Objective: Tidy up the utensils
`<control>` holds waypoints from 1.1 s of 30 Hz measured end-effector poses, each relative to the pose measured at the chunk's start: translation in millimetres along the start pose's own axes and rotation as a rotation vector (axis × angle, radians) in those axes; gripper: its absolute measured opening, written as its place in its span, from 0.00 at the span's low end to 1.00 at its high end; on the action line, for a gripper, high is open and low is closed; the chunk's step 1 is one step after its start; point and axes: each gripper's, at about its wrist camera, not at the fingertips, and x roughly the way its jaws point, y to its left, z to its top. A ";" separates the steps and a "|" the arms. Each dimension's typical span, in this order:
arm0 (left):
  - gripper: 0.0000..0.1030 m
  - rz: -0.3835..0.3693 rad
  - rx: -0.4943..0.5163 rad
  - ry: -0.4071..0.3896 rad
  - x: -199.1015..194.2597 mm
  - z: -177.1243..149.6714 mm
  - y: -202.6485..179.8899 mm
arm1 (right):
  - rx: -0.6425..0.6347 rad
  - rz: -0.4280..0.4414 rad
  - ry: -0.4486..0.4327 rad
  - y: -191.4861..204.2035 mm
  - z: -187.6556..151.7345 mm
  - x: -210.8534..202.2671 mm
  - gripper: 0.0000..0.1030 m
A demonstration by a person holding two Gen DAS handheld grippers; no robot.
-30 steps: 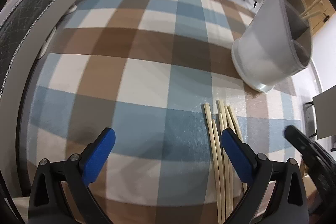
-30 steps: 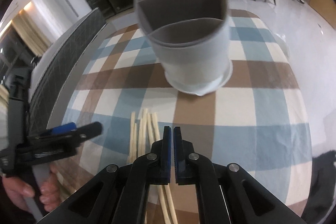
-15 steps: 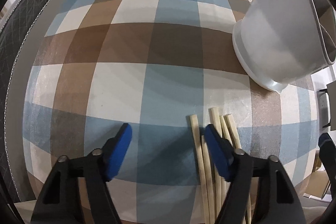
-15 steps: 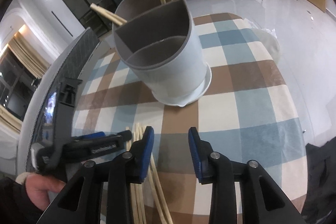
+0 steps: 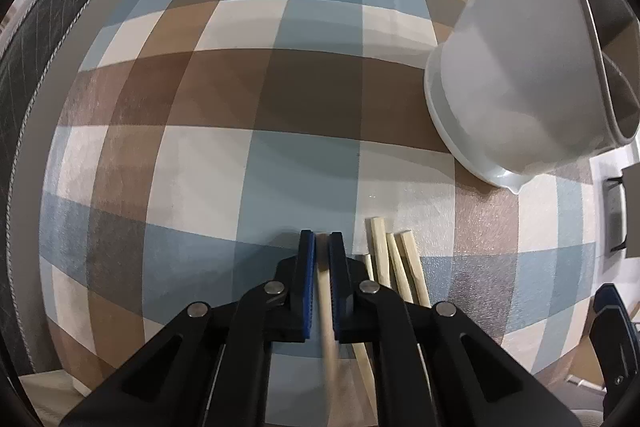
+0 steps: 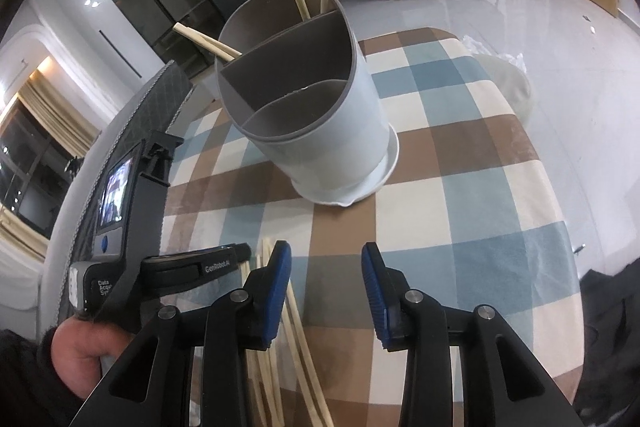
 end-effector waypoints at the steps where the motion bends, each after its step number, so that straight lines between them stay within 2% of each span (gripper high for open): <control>1: 0.02 -0.017 -0.010 -0.002 -0.4 0.4 4.9 | 0.001 -0.001 0.001 -0.1 0.0 0.2 0.35; 4: 0.02 -0.047 -0.037 -0.003 -2.9 -3.6 20.4 | 0.000 -0.002 0.003 0.7 0.2 0.7 0.35; 13: 0.02 -0.059 -0.051 -0.033 -8.7 -7.6 42.1 | -0.015 -0.011 0.014 4.0 -1.4 4.8 0.35; 16: 0.02 -0.086 -0.062 -0.100 -22.2 -6.8 45.8 | -0.023 -0.009 0.023 3.8 -2.6 7.4 0.35; 19: 0.02 -0.128 -0.060 -0.201 -46.0 -19.2 55.1 | -0.033 0.012 0.055 6.5 -5.5 13.9 0.35; 22: 0.02 -0.177 -0.087 -0.267 -65.5 -26.1 58.5 | -0.086 0.021 0.103 17.2 -10.5 24.8 0.33; 25: 0.02 -0.214 -0.120 -0.338 -82.0 -34.4 77.9 | -0.171 0.025 0.157 33.8 -14.6 38.2 0.30; 29: 0.02 -0.235 -0.135 -0.396 -94.3 -31.7 85.4 | -0.309 -0.023 0.195 59.1 -15.1 56.4 0.30; 33: 0.01 -0.276 -0.169 -0.414 -92.4 -23.1 95.8 | -0.374 -0.082 0.247 72.7 -8.7 81.7 0.28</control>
